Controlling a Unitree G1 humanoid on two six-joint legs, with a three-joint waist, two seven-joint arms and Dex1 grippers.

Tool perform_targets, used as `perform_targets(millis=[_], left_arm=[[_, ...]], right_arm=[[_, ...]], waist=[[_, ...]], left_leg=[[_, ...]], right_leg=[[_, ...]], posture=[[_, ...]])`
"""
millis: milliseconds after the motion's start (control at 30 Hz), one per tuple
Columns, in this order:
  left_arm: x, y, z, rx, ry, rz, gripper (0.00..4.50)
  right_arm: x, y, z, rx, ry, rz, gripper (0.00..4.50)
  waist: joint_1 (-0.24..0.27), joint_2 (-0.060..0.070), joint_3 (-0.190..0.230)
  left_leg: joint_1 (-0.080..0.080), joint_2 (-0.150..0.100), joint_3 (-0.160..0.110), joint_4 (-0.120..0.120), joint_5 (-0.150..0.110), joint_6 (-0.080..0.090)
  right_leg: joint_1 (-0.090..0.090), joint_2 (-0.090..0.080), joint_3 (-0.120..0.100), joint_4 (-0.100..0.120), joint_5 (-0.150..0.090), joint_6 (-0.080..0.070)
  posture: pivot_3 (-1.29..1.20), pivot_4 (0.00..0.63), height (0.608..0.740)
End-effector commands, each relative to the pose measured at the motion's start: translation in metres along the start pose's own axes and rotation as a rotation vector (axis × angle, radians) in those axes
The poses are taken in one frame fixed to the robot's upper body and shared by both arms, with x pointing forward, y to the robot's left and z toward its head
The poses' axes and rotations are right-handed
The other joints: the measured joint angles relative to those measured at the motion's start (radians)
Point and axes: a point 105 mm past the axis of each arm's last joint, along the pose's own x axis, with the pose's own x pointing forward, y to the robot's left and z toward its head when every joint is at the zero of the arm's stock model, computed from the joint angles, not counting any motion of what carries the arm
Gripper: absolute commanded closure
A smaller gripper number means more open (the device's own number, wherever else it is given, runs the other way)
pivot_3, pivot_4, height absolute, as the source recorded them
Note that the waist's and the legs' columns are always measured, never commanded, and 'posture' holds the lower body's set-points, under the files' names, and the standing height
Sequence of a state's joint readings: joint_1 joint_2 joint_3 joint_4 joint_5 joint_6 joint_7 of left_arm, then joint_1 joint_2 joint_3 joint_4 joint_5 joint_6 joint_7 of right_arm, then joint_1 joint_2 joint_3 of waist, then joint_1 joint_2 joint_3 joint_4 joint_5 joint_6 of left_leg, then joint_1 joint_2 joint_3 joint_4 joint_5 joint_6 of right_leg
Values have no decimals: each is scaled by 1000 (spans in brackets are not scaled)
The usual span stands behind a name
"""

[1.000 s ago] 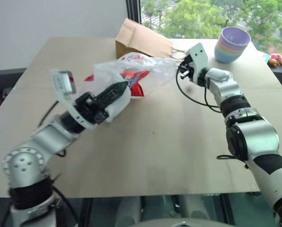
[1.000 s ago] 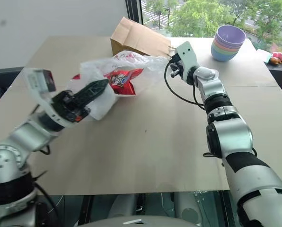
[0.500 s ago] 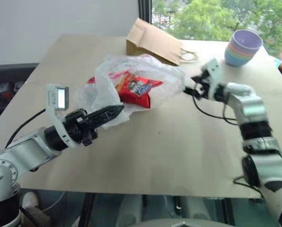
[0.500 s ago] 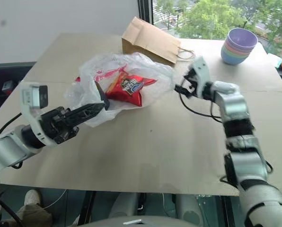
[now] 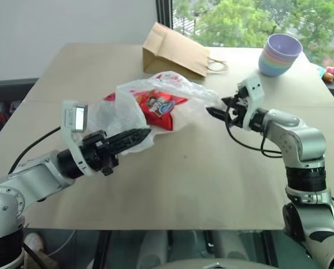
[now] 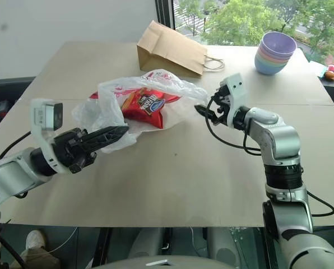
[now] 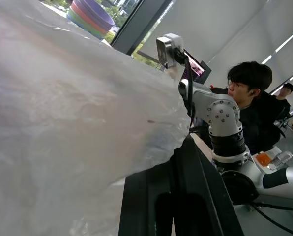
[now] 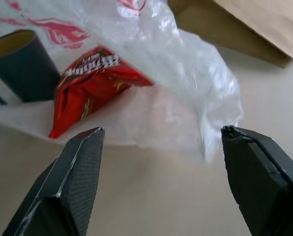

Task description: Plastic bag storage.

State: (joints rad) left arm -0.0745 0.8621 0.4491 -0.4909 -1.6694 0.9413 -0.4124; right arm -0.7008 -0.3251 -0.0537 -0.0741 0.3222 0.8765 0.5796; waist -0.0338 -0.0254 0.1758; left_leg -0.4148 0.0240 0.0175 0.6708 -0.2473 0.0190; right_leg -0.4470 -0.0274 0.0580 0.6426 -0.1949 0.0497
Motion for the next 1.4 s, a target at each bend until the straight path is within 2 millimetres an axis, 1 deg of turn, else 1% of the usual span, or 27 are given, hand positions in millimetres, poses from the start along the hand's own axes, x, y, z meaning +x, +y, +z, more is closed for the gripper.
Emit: perform_targets(millis=[33, 133, 167, 200, 267, 333, 367, 400, 433, 467, 500, 567, 633, 700, 767, 867, 967, 1067, 1100, 1167, 1200, 1233, 1267, 1300, 1333, 1367, 1400], left_arm=[[1, -7, 2, 32, -4, -20, 4500], [2, -8, 10, 28, -54, -25, 4500], [2, -8, 16, 24, -87, -29, 4500], [3, -9, 24, 22, -126, -37, 4500], [3, -13, 56, -3, -277, -65, 4500], [-1, -16, 108, -15, -489, -94, 4500], [-2, -18, 122, -18, -543, -103, 4500], [-8, -20, 149, -10, -638, -115, 4500], [-12, -22, 165, -8, -696, -122, 4500], [-17, -23, 185, 0, -756, -133, 4500], [-21, -24, 198, 6, -794, -140, 4500], [-23, -22, 212, 33, -819, -133, 4500], [-20, -18, 218, 52, -813, -140, 4500], [-11, -15, 222, 60, -795, -161, 4500], [6, -15, 216, 84, -730, -183, 4500], [20, -15, 199, 105, -644, -202, 4500], [26, -11, 179, 133, -565, -175, 4500], [38, 1, 125, 210, -340, -88, 4500], [40, 4, 112, 219, -294, -68, 4500], [41, 25, 72, 215, -202, 30, 4500], [42, 40, 45, 268, -125, 109, 4500], [41, 47, 26, 315, -70, 151, 4500], [42, 58, 2, 334, -8, 187, 4500], [42, 62, -15, 339, 22, 181, 4500], [41, 63, -27, 337, 37, 174, 4500], [40, 65, -34, 342, 40, 170, 3956], [36, 65, -37, 352, 31, 173, 3651]], right_arm=[[14, -13, 15, -12, -56, -77, 703], [24, -22, 19, -4, -67, -95, 1414], [24, -22, 20, -16, -67, -89, 1816], [24, -24, 24, -23, -75, -84, 2377], [20, -27, 46, 14, -144, -64, 3328], [9, -25, 97, 103, -298, -5, 4376], [5, -23, 112, 123, -340, 17, 4454], [-5, -19, 147, 125, -422, 52, 4454], [-12, -16, 169, 122, -471, 74, 4454], [-23, -11, 197, 109, -527, 101, 4454], [-32, -8, 216, 93, -563, 118, 4454], [-44, -10, 236, 54, -583, 102, 4454], [-53, -19, 242, 9, -574, 57, 4454], [-68, -34, 242, -47, -549, -19, 4454], [-93, -48, 236, -116, -519, -107, 4454], [-121, -51, 220, -166, -495, -168, 4454], [-138, -53, 189, -189, -443, -265, 4454], [-146, -43, 128, -276, -305, -318, 4454], [-147, -38, 116, -291, -275, -319, 4454], [-145, -27, 75, -340, -166, -304, 4454], [-142, -23, 52, -348, -125, -314, 4454], [-142, -19, 38, -352, -104, -323, 4454], [-138, -10, 16, -368, -71, -298, 4454], [-136, -3, -3, -357, -51, -289, 4454], [-136, 2, -19, -356, -26, -277, 3930], [-137, 7, -31, -350, -9, -259, 3680], [-140, 10, -40, -341, 2, -247, 3190]], waist=[[-1, 0, 0], [-3, 0, 0], [-3, 0, 0], [-1, 0, 0], [3, 0, 0], [4, 0, 2], [5, 0, 2], [4, 0, 2], [4, 0, 2], [4, 0, 3], [5, 0, 3], [4, -1, 2], [5, -3, -1], [7, -4, -1], [21, -4, 0], [26, -3, 0], [19, -3, 0], [16, -3, 0], [17, -2, 0], [18, 0, 1], [19, 1, 0], [19, 1, -1], [20, 1, -1], [21, 1, -1], [21, 1, -1], [22, 1, -1], [22, 1, -1]], left_leg=[[0, 0, 0, 0, 0, 0], [-1, -1, 1, 0, 0, 0], [-1, -1, 1, -1, 0, 0], [-1, -1, 0, -1, 0, 0], [-1, -1, -1, -1, 0, 0], [-1, -1, -1, 0, 0, 0], [-2, -1, -1, 1, 0, 0], [-2, -1, -1, 2, 0, 0], [-1, -1, -1, 1, 0, 0], [-2, -1, -2, 1, 0, 0], [-2, -1, -2, 1, 0, 0], [-2, -1, -2, -1, 0, 0], [-1, -1, -2, -4, -1, 1], [-2, -2, -2, -4, -3, 3], [-7, -3, -1, -2, -2, 3], [-12, -4, -3, -1, -3, 4], [-14, -3, -4, -2, -2, 2], [-14, -1, -4, -4, -2, 2], [-14, -1, -4, -4, -2, 2], [-14, -2, -3, -3, -2, 2], [-15, -2, -2, -2, -2, 2], [-12, -2, -1, -2, -2, 2], [-8, -2, 0, -2, -4, 6], [-5, -2, 2, -3, -4, 6], [-4, -2, 2, -3, -4, 6], [-3, -2, 2, -2, -4, 6], [-1, -2, 2, -1, -4, 6]], right_leg=[[0, -1, 0, -1, 0, 0], [0, -1, 1, -2, 2, 3], [-1, -1, 0, -2, 2, 3], [0, -1, 0, -1, 1, 3], [0, -1, -1, -1, 1, 2], [0, -1, -1, -1, 2, 3], [0, -1, -1, 0, 2, 3], [0, -1, -1, 0, 2, 3], [0, -1, -1, 0, 2, 3], [0, -1, -2, 0, 2, 2], [0, -1, -2, 0, 2, 2], [0, -1, -3, -1, 2, 2], [0, -1, -3, -3, 2, 2], [1, -2, -4, -5, 2, 2], [0, -4, -4, -9, 2, 3], [-1, -6, -6, -14, 3, 6], [-3, -6, -7, -15, 4, 6], [-3, -6, -9, -14, 4, 6], [-3, -6, -9, -14, 4, 6], [-4, -6, -7, -15, 3, 6], [-5, -7, -6, -15, 4, 7], [-3, -7, -6, -15, 4, 7], [1, -6, -5, -15, 3, 7], [2, -6, -4, -15, 3, 7], [4, -6, -3, -15, 3, 7], [5, -5, -3, -15, 2, 4], [6, -5, -3, -15, 1, 3]], posture=[[0, 150, 740], [0, 150, 740], [0, 150, 740], [0, 150, 740], [0, 150, 740], [0, 150, 740], [0, 150, 740], [0, 150, 740], [0, 150, 740], [0, 150, 740], [0, 150, 740], [0, 150, 740], [0, 150, 740], [0, 150, 740], [0, 150, 740], [0, 150, 740], [0, 150, 740], [0, 150, 740], [0, 150, 740], [0, 150, 740], [0, 150, 740], [0, 150, 740], [0, 150, 740], [0, 150, 740], [0, 150, 740], [0, 150, 740], [0, 150, 740]])
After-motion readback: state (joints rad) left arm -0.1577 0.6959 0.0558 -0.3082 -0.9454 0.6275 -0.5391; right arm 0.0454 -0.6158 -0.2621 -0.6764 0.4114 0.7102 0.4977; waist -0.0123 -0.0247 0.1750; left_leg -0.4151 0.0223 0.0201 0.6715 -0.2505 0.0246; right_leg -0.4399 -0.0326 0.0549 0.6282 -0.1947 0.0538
